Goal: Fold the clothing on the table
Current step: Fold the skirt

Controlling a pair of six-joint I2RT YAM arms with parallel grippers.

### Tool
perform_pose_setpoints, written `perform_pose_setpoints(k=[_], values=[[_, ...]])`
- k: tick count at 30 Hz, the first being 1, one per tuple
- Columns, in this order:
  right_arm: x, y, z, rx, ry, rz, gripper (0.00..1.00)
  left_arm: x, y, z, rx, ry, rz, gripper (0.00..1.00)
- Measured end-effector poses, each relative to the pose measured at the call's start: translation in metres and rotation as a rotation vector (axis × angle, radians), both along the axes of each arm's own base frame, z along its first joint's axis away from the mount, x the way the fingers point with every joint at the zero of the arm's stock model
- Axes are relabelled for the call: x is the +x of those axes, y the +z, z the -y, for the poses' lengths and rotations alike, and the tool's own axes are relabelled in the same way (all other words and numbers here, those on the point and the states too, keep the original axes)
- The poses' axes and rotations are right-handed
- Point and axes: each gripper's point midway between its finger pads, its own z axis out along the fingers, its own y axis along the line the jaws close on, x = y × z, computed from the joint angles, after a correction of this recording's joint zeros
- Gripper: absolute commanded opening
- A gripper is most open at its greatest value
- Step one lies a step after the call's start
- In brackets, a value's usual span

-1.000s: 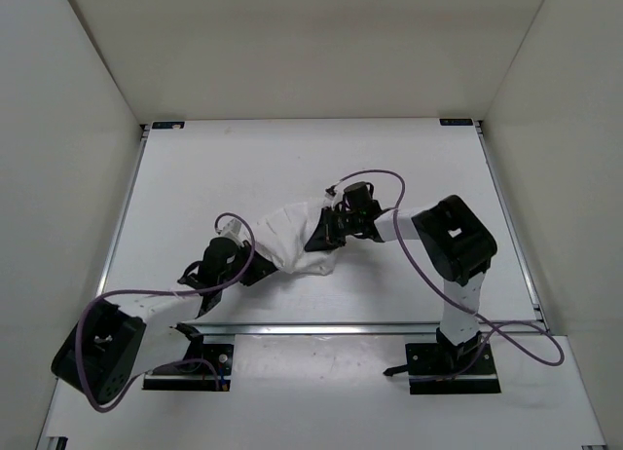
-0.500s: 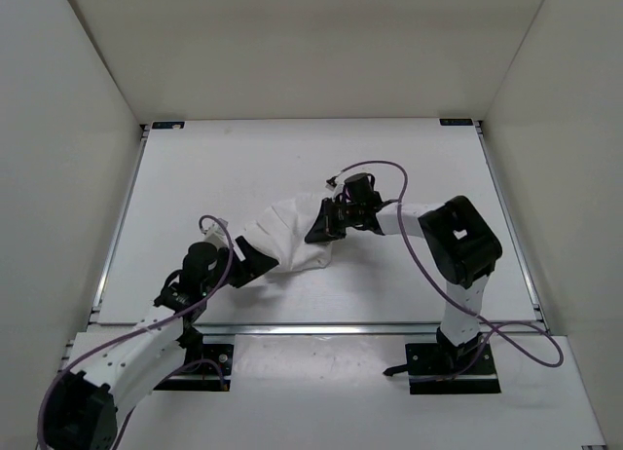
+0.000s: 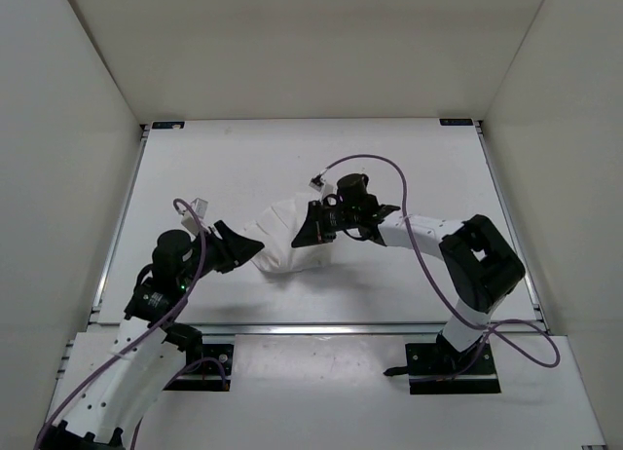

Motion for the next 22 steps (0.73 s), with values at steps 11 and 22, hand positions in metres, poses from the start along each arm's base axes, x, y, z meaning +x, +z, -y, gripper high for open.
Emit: perform_pose_setpoints(k=[11, 22], values=[[0.016, -0.003, 0.092, -0.205, -0.227, 0.094, 0.00, -0.001, -0.013, -0.006, 0.229, -0.111, -0.058, 0.99], [0.000, -0.021, 0.135, -0.290, -0.289, 0.096, 0.00, -0.008, -0.022, -0.008, 0.300, -0.170, -0.055, 0.99]])
